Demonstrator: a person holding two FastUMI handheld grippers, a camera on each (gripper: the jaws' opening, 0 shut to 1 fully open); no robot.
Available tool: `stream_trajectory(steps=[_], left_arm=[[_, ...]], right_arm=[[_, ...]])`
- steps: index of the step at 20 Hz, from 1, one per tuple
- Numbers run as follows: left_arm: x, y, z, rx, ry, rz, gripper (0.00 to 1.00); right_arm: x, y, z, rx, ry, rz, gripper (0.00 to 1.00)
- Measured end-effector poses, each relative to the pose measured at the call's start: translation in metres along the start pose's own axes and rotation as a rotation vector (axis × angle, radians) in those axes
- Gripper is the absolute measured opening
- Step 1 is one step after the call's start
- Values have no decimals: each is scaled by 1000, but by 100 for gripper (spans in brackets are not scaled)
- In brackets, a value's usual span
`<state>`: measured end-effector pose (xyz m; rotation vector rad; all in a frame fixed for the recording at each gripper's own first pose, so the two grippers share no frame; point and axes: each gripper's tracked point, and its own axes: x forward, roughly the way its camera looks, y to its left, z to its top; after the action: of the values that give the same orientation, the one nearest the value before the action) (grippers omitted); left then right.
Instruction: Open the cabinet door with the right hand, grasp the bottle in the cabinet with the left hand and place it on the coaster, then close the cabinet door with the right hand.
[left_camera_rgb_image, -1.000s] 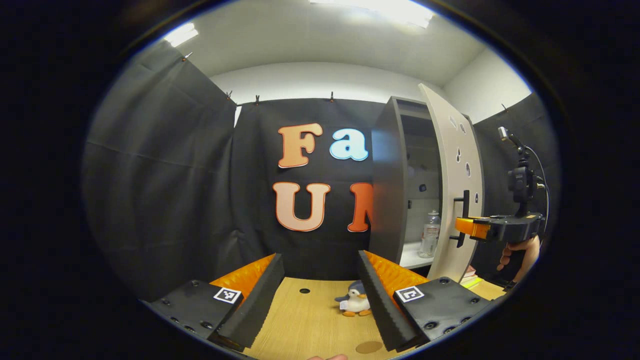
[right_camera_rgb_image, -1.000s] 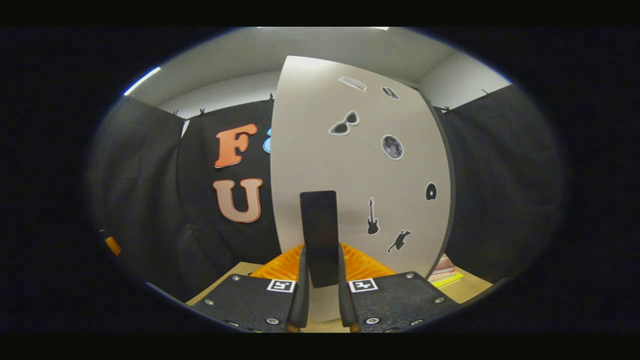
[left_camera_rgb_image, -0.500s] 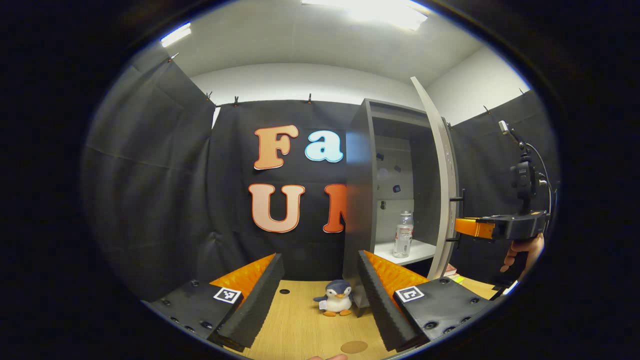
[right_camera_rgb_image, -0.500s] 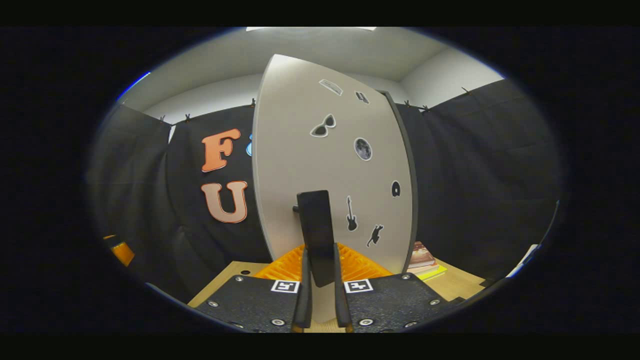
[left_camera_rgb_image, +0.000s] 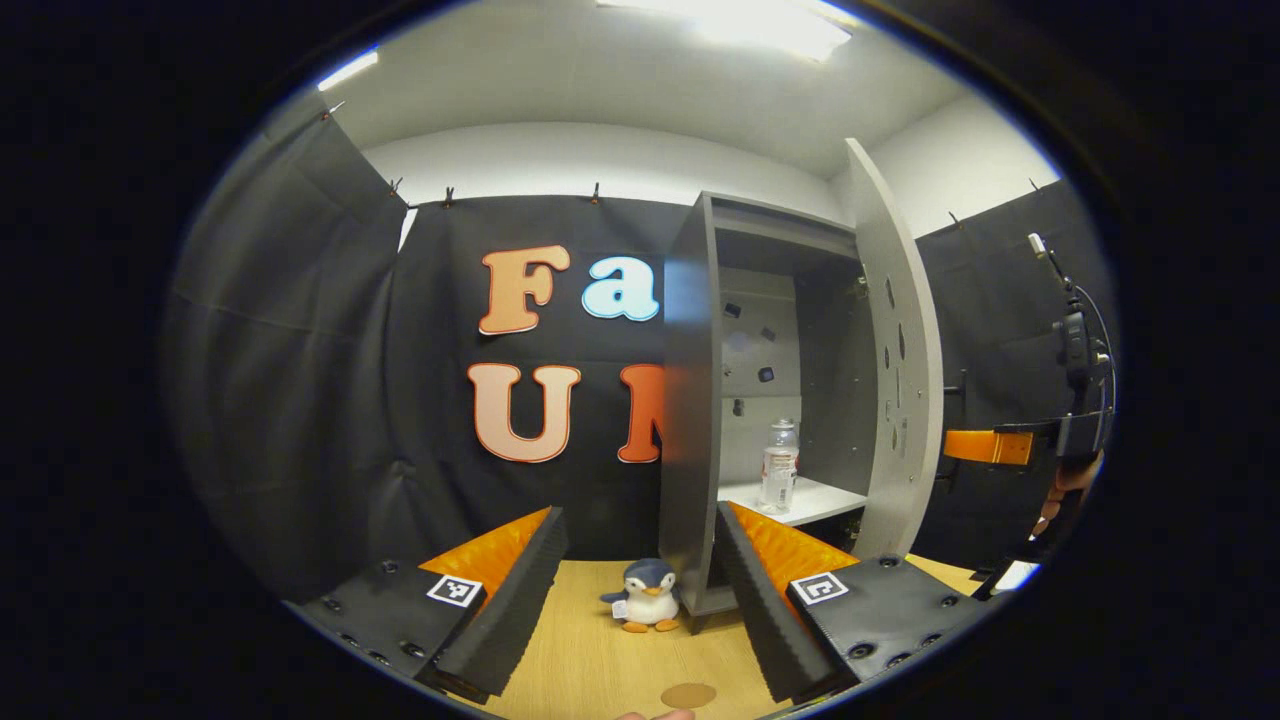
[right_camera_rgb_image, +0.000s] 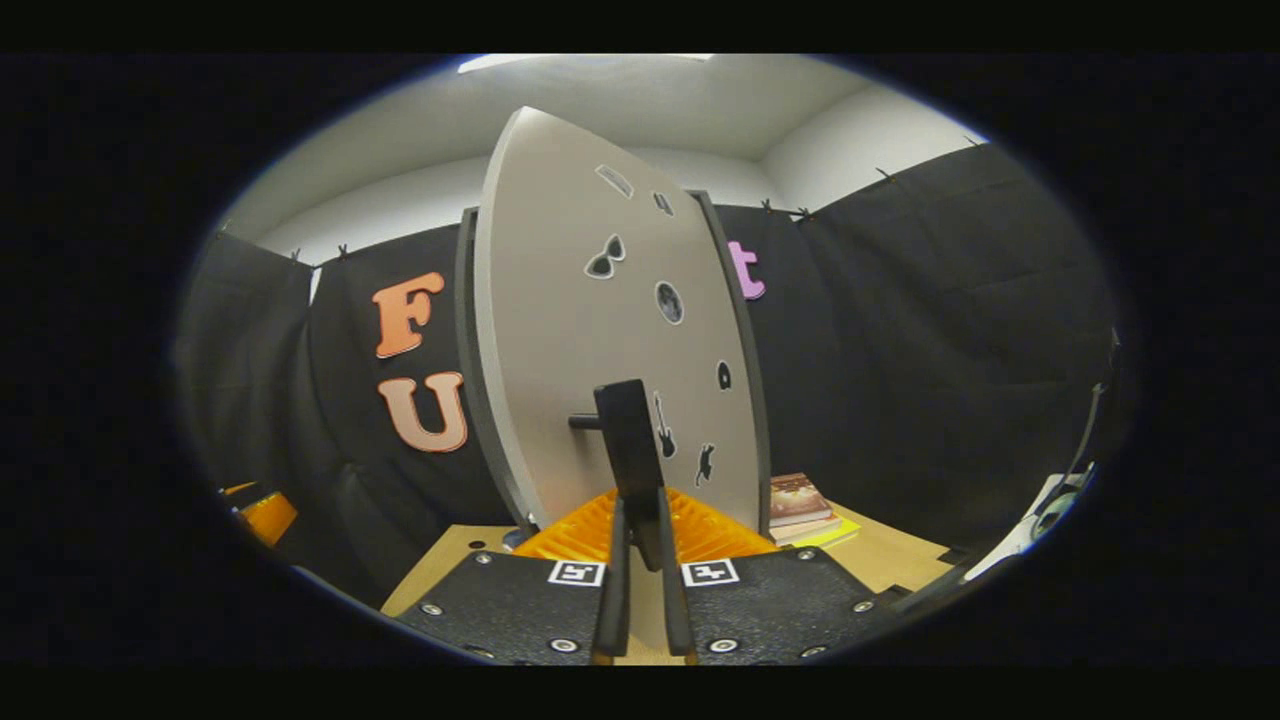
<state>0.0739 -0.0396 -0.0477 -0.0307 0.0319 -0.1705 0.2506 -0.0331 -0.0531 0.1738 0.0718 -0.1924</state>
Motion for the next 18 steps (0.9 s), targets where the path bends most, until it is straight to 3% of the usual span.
stream_trajectory(steps=[14,18], left_arm=[[38,-40,-27,-61,48,-62,94],[57,-61,-38,-59,64,-80,96]], right_arm=[[-7,-49,9,-26,-27,-109,14],[-8,-60,10,11,-25,-114,8]])
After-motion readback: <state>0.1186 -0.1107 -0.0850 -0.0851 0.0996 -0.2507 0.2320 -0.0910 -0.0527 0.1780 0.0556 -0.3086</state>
